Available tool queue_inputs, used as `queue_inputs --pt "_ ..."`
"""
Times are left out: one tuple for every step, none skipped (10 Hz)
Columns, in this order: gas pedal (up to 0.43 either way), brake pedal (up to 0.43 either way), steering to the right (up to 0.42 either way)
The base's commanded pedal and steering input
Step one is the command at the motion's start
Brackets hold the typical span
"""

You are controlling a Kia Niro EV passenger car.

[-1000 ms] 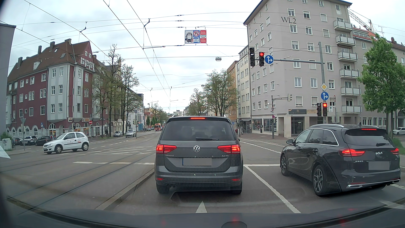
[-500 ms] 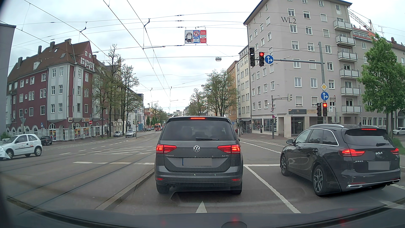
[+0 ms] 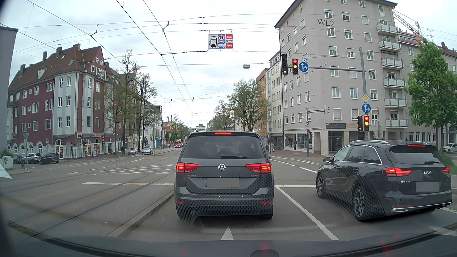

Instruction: Follow the waypoints while adhering to traffic rules and regulations

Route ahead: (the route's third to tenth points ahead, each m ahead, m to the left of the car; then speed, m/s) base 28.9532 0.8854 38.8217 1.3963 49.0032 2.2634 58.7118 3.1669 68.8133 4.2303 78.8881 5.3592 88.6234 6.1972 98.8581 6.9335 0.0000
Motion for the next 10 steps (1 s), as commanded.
queue_inputs --pt "0.0 0.238 -0.005" --pt "0.0 0.232 -0.005" --pt "0.0 0.238 -0.005" --pt "0.0 0.238 -0.005" --pt "0.0 0.232 -0.005" --pt "0.0 0.232 -0.005" --pt "0.0 0.232 -0.005" --pt "0.0 0.232 -0.005" --pt "0.0 0.232 -0.005" --pt "0.0 0.232 -0.005"
